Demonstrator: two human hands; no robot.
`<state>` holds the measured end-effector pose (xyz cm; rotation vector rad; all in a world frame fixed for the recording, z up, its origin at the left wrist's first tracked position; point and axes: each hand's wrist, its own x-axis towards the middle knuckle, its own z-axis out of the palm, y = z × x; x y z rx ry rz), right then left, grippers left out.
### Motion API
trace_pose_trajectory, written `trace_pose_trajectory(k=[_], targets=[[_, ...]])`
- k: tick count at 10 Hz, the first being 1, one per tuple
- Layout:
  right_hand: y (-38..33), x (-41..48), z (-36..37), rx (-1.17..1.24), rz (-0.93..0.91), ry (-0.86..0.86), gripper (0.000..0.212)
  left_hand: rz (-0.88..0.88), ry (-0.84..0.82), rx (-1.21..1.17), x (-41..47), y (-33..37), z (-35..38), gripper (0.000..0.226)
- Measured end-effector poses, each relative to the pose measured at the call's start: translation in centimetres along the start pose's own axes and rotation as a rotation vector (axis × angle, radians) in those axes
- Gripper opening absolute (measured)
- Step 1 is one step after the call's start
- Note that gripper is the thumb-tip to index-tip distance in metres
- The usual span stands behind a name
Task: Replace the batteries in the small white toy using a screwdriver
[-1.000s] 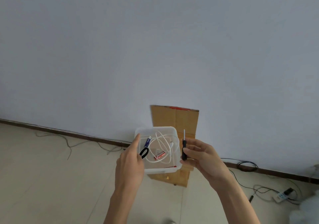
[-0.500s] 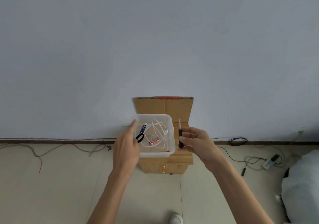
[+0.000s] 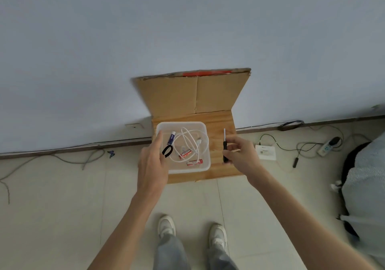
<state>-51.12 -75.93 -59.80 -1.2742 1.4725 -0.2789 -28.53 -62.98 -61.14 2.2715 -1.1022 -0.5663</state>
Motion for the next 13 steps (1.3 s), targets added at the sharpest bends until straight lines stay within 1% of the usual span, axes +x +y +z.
trace_pose_trajectory(k=[1,3,5,6,7,9,11,12,13], targets=[[3.8,4.5,2.5,-0.057,0.045,0.030,0.035,-0.013,-0.021,-0.031,2.3,-3.6,4.4,0.075],[11.2,12.4,6.3,-0.199,0.051,0.059,0.038,-0.034,-0.021,-0.059,5.6,-9.7,12.4,0.074],[15.4,17.4,9.6,-0.418,-0.030,0.121,0.044,-0.054,-0.050,-0.044,7.8,-13.7,17.4,0.077],[16.2,18.5,10.6,-0.477,-0.091,0.162,0.040,-0.036,-0.035,-0.063,8.2,-14.6,18.9,0.075],[16.8,19.1,11.5,-0.520,-0.123,0.201,0.029,-0.012,-0.025,-0.080,8.1,-15.0,19.8,0.071],[17.4,19.5,12.6,-0.601,-0.166,0.240,0.022,-0.003,-0.032,-0.007,7.8,-15.1,20.1,0.064],[16.9,18.5,12.5,-0.698,-0.158,0.173,0.025,-0.023,-0.182,-0.042,8.2,-14.9,18.7,0.061],[16.0,17.0,12.0,-0.765,-0.114,0.124,0.038,-0.007,-0.238,0.050,7.8,-13.2,16.4,0.061],[14.7,15.9,10.8,-0.843,-0.011,0.025,0.057,-0.061,-0.314,0.179,7.4,-10.8,14.3,0.063]])
